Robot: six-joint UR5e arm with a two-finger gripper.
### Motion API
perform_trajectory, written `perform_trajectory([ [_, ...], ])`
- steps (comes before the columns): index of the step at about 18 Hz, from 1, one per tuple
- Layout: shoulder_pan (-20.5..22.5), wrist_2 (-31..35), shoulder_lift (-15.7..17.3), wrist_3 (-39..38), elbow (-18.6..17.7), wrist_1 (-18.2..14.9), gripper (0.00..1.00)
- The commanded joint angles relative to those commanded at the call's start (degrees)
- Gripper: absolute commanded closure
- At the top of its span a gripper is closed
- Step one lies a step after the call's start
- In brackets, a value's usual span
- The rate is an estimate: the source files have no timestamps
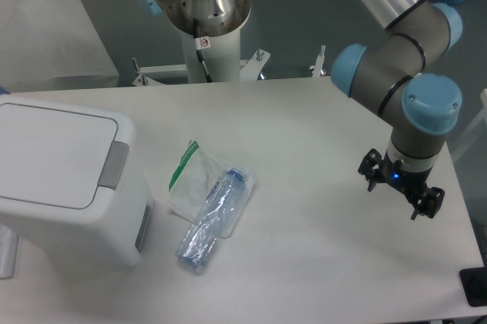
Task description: Open the trash can
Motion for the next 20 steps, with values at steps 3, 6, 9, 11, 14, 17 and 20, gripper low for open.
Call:
perform_trajectory([
  [3,0.0,0.0,0.62,-0.61,-0.61,-0.09,0.0],
  [6,0.0,-0.17,1.06,-2.98,-0.79,0.0,0.0],
  [9,-0.18,-0.79,1.06,-6.67,-0.53,0.09,0.0],
  [11,0.09,-1.84,1.14,-7.12,-0.62,0.09,0.0],
  [14,0.09,-2.81,1.41,-7.12,-0.79,0.09,0.0],
  [17,0.09,-2.81,1.5,-7.12,-0.79,0.09,0.0],
  [20,0.0,-2.81,1.58,-7.21,-0.79,0.09,0.0],
])
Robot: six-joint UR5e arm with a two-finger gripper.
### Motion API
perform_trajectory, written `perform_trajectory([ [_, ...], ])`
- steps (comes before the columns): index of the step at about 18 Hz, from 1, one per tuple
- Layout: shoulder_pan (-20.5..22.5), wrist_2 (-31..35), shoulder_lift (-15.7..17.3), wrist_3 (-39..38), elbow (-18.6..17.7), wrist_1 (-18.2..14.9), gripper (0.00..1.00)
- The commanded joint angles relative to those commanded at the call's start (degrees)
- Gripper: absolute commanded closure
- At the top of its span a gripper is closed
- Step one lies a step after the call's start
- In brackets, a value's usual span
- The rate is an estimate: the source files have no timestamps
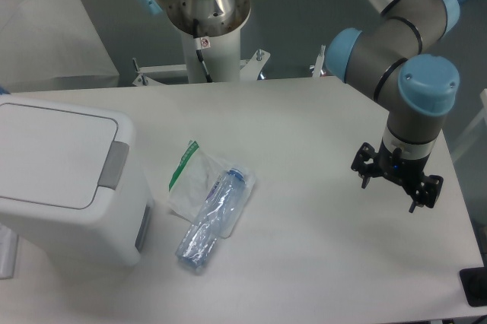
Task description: Open the trash can
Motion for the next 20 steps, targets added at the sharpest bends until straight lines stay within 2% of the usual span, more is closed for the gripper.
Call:
perform_trajectory([
  [11,-0.44,-0.09,0.62,-2.45,-0.26,-0.09,0.0],
  [17,-2.89,-4.83,0.53,-13.95,0.0,0.61,0.0],
  [20,-4.04,-11.48,0.79,-22.91,1.05,0.62,0.0],
])
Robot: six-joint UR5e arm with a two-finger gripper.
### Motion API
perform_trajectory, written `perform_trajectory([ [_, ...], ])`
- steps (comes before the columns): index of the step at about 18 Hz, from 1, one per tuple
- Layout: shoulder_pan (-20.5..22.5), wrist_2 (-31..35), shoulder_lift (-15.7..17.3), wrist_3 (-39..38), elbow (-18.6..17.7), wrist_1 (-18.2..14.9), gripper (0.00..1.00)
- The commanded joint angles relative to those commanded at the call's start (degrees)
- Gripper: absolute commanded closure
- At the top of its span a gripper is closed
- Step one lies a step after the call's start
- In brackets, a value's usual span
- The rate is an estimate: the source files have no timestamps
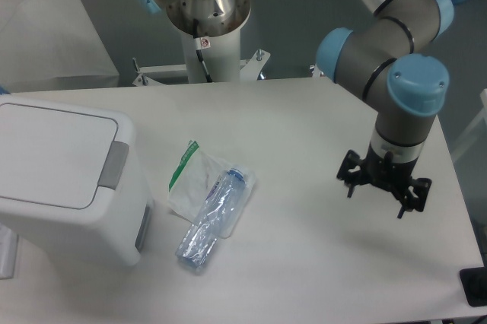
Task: Open the trash can
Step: 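Move the gripper over the bottle toward the trash can lid edge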
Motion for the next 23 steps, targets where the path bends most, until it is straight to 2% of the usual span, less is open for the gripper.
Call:
perform_trajectory([
  [2,-0.79,-3.27,0.09,-4.94,0.79,0.87,0.0],
  [4,-2.02,-4.68,-0.26,-5.57,0.79,1.49,0.0],
  [7,-2.38,-12.22,0.44,-5.74,0.0,1.14,0.0],
  [10,-4.66,-16.99,5.08,-5.92,-3.06,1.49,0.0],
  [12,-6.5,-18.3,5.89,-7.32,-3.17,1.76,0.0],
  [15,-7.38,-23.66,6.86,-10.57,-2.12,1.93,0.0],
  [18,-7.65,-23.76,5.02,-16.62,-1.15,4.39,0.0],
  [23,-9.4,-24.03,6.41,-26.38,-0.96,4.48,0.0],
])
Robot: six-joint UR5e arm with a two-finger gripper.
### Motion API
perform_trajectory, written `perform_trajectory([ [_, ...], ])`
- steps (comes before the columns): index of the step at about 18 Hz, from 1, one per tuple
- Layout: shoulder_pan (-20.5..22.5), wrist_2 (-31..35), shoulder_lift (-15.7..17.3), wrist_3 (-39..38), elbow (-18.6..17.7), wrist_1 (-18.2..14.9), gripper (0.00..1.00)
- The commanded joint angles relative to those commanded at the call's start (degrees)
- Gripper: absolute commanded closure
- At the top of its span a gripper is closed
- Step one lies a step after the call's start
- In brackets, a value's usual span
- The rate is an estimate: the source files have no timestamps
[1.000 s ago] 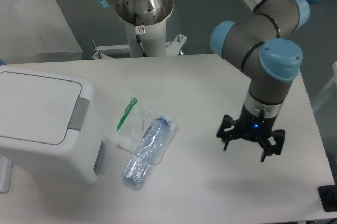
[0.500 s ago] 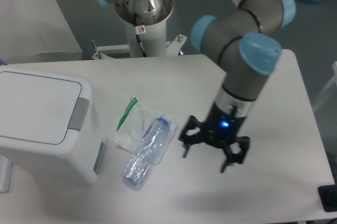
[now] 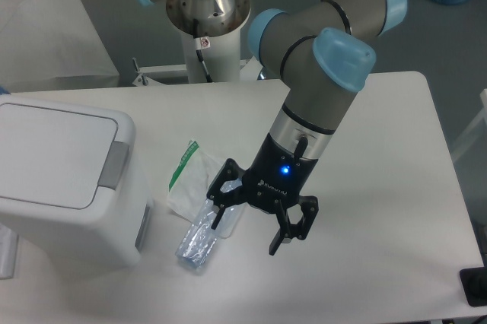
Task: Open the trash can
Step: 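Move the gripper over the bottle toward the trash can lid edge, then hook the gripper under the lid edge and lift the lid open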
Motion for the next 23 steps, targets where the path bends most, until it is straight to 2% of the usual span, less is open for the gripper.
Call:
perform_trajectory([
  [4,-0.54,-0.26,2.81,-4.14,-1.67,-0.44,0.0],
  [11,-2.64,0.35,10.11,-5.73,-9.4,-0.09,0.0],
  [15,-5.45,1.49,10.47,-6.26,-9.67,-0.44,0.0],
  [19,-8.44,5.8,9.76,-7.67,-9.76,-0.26,0.0],
  [23,-8.71,6.15,9.94,-7.49,-10.29,0.09,0.0],
])
